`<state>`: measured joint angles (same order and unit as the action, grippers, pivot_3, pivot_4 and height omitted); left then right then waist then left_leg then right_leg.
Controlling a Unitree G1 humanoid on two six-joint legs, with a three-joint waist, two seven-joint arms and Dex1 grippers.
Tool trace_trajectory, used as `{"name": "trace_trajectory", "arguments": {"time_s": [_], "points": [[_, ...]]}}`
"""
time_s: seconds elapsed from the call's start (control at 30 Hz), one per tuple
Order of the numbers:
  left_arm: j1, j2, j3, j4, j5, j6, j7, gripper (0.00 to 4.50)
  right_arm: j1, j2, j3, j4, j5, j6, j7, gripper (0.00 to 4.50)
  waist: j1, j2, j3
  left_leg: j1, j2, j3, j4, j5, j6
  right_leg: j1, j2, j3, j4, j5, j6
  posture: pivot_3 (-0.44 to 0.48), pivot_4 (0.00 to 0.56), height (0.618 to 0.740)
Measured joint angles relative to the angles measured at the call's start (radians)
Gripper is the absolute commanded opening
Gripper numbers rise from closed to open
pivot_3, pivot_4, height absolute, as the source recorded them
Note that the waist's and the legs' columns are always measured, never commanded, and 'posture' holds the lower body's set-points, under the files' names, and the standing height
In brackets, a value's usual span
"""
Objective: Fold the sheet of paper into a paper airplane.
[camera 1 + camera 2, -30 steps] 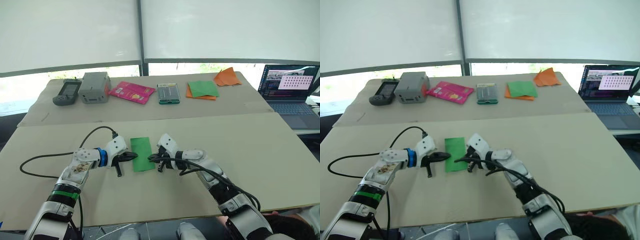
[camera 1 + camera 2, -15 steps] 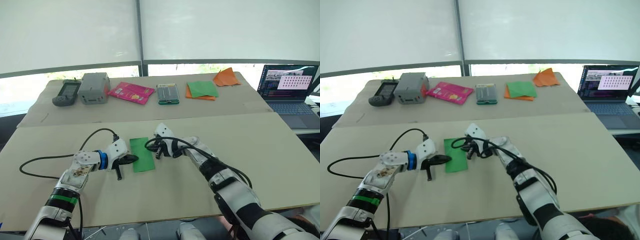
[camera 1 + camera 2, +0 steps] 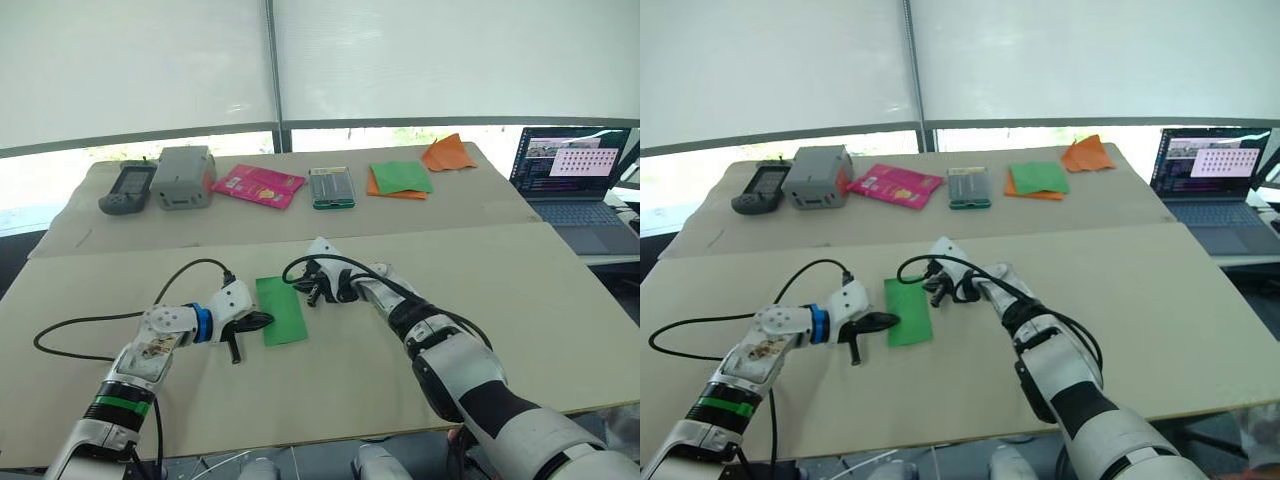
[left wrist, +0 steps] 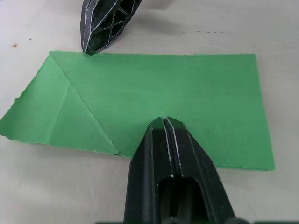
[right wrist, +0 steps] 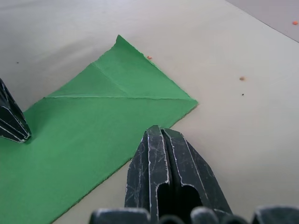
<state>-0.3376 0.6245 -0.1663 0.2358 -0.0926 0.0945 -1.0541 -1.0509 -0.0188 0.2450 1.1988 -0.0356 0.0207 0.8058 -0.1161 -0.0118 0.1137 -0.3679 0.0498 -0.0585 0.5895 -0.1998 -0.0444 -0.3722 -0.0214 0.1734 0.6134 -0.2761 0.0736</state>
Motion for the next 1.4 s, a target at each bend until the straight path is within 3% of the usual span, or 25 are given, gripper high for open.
{"name": "trace_trajectory", "arguments": {"time_s": [0.4, 1.4], "points": [[-0.007, 0.004, -0.001, 0.007, 0.000, -0.003, -0.001, 0.00, 0.110, 0.017, 0.004, -0.149, -0.026, 0.007, 0.071, 0.01, -0.006, 0.002, 0.000, 0.000, 0.000, -0.002, 0.000, 0.000, 0.000, 0.002, 0.000, -0.002, 0.000, -0.001, 0.000, 0.000, 0.150, 0.740], [-0.044, -0.001, -0.024, 0.061, 0.001, -0.026, -0.024, 0.00, 0.553, -0.166, 0.094, -0.933, 0.012, 0.345, 0.177, 0.01, 0.009, 0.001, -0.006, 0.001, 0.000, -0.003, 0.000, -0.001, 0.000, 0.002, 0.000, -0.003, 0.000, -0.007, -0.006, 0.000, 0.150, 0.740]]}}
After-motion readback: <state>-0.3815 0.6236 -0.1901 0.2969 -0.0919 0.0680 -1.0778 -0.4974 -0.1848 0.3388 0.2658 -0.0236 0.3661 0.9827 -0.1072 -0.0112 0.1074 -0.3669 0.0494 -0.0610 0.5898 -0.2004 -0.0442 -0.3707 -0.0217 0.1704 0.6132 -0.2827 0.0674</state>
